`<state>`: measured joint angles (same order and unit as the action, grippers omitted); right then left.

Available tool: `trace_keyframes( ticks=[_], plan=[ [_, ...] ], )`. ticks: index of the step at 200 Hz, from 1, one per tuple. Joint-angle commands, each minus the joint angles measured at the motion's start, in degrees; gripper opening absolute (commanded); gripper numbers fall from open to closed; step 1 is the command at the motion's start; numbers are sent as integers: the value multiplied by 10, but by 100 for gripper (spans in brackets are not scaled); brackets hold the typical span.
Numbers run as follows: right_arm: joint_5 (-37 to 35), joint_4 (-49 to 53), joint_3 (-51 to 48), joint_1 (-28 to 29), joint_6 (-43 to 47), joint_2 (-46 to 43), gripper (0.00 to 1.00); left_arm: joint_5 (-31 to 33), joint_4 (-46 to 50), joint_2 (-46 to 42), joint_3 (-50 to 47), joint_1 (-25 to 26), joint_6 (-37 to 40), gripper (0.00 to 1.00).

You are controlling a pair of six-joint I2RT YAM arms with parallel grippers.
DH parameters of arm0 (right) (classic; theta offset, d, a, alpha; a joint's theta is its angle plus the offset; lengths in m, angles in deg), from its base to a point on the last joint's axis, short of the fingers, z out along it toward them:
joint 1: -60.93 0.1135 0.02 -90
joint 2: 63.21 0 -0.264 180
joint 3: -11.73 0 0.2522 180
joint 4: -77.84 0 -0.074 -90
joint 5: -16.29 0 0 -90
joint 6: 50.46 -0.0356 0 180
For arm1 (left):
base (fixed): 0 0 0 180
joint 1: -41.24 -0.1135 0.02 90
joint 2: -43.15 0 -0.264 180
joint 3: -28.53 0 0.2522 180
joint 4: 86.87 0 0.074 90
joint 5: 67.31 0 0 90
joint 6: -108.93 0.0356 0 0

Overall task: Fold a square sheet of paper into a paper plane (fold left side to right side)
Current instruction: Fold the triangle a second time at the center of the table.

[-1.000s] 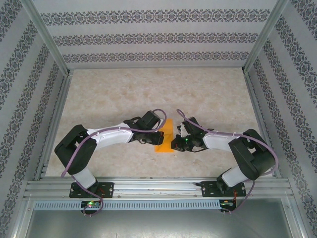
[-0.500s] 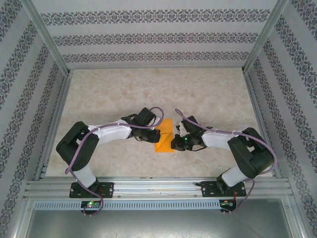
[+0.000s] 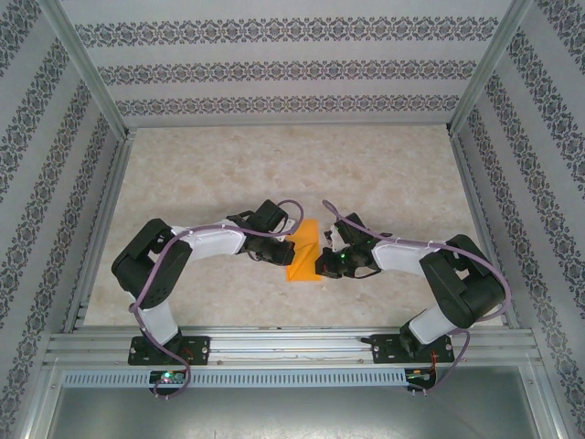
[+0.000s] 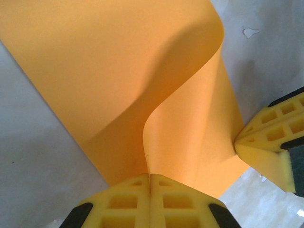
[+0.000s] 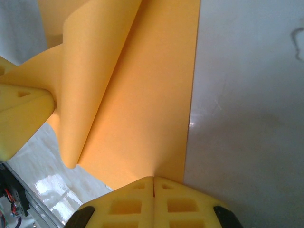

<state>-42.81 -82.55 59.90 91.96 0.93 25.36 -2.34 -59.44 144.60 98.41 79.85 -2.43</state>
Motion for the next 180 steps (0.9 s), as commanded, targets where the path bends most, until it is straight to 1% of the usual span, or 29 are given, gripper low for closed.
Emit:
trace_keyframes(
  ticks=[1,180],
  plan=[
    [-26,37,-4,4,13,19,0,-2,-10,5,10,-10,17,1],
    [-31,42,-8,4,18,22,0,4,-8,15,23,-15,31,1]
  ],
)
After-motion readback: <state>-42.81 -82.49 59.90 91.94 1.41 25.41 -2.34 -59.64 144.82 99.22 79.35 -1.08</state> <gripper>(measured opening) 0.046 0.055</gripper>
